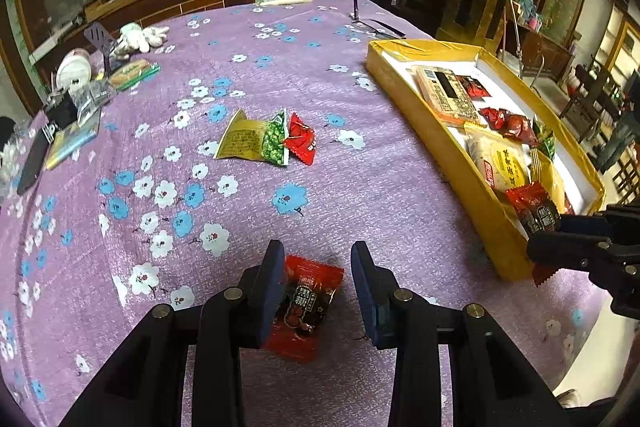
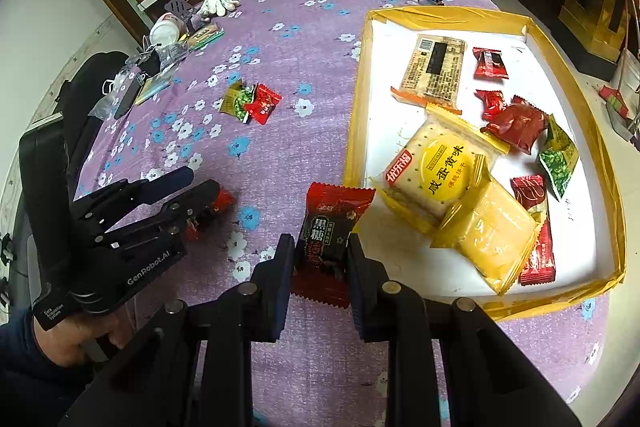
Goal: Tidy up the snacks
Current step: 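Hold both red candies above the tablecloth and turn toward the tray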
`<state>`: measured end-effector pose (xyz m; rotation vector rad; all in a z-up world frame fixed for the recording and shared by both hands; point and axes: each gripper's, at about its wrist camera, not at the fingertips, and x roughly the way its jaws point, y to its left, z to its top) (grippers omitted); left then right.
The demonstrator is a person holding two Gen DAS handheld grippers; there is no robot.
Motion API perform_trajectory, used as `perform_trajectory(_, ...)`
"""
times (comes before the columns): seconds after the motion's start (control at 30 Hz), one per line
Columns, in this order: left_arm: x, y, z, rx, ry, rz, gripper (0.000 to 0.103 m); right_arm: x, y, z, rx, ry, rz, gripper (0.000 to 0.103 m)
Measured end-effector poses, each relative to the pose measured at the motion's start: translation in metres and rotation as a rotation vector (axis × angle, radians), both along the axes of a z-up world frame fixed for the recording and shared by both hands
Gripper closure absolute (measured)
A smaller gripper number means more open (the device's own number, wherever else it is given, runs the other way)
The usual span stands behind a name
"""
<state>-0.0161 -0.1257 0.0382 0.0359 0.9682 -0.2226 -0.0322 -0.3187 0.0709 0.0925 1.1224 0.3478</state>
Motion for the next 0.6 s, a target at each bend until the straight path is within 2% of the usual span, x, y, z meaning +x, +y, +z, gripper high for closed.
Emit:
perform_trajectory(0.2,-0.001,0.033,0.003,-0.131,0.001,0.054,0.067,0.001,0.004,0.000,-0.006,0.000,0.002,0.079)
perform_trajectory(0.4,-0.003,0.065,0.000,-0.178,0.014,0.123,0.067,0.003,0.006,-0.004,0.000,0.009,0.007,0.079)
perform_trajectory(0.47,-0.006,0.062,0.001,-0.198,0.020,0.077,0.067,0.004,0.007,-0.004,0.002,0.009,0.010,0.079)
perform_trajectory(0.6,-0.008,0.036,-0.002,-0.160,0.056,-0.036,0.067,0.005,0.008,-0.005,0.003,0.014,0.015,0.079)
